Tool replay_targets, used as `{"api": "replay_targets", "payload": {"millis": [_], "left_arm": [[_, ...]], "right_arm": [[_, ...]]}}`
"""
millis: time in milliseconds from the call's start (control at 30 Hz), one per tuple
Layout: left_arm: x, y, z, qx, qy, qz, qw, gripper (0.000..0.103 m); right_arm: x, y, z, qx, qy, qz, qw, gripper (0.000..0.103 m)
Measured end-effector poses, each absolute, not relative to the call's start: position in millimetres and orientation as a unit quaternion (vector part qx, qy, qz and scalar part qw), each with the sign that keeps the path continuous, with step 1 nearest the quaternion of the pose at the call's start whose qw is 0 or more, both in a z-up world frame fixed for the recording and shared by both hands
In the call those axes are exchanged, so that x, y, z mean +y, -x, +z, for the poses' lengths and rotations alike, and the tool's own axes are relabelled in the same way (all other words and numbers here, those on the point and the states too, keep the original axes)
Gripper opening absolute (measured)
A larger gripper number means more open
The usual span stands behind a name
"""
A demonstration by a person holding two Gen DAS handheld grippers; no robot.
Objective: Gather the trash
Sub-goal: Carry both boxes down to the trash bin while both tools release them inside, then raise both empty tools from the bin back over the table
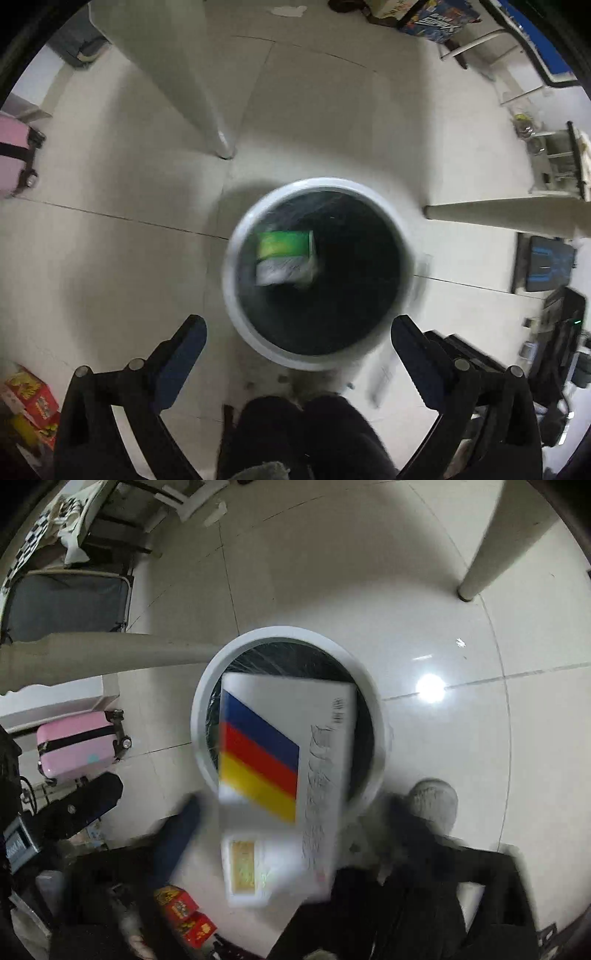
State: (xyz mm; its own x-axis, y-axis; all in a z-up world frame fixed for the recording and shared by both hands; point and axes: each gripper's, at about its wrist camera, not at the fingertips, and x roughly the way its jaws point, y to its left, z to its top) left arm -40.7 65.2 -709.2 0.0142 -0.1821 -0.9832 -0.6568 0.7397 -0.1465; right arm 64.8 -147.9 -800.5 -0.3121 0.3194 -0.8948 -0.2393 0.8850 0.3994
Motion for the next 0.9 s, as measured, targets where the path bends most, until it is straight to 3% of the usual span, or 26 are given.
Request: {"api": "replay_targets", "payload": {"millis": [333, 567, 900], "left_arm": [[51, 57, -650, 0.690, 0.223, 0.244, 0.644, 0.102], [31, 79, -564, 0.690, 0.212, 0.240, 0.649, 0.102], [17, 87, -443, 0.675, 0.209, 0.219, 0.673, 0.102]], "right_arm": [[-140, -60, -768, 0.742, 0.124, 0.203, 0.627, 0.103], [-133, -50, -669, 0.715, 0.186, 0.207, 0.641, 0.103], [-151, -48, -495, 0.697, 0.170, 0.214, 0.663, 0.103]]}}
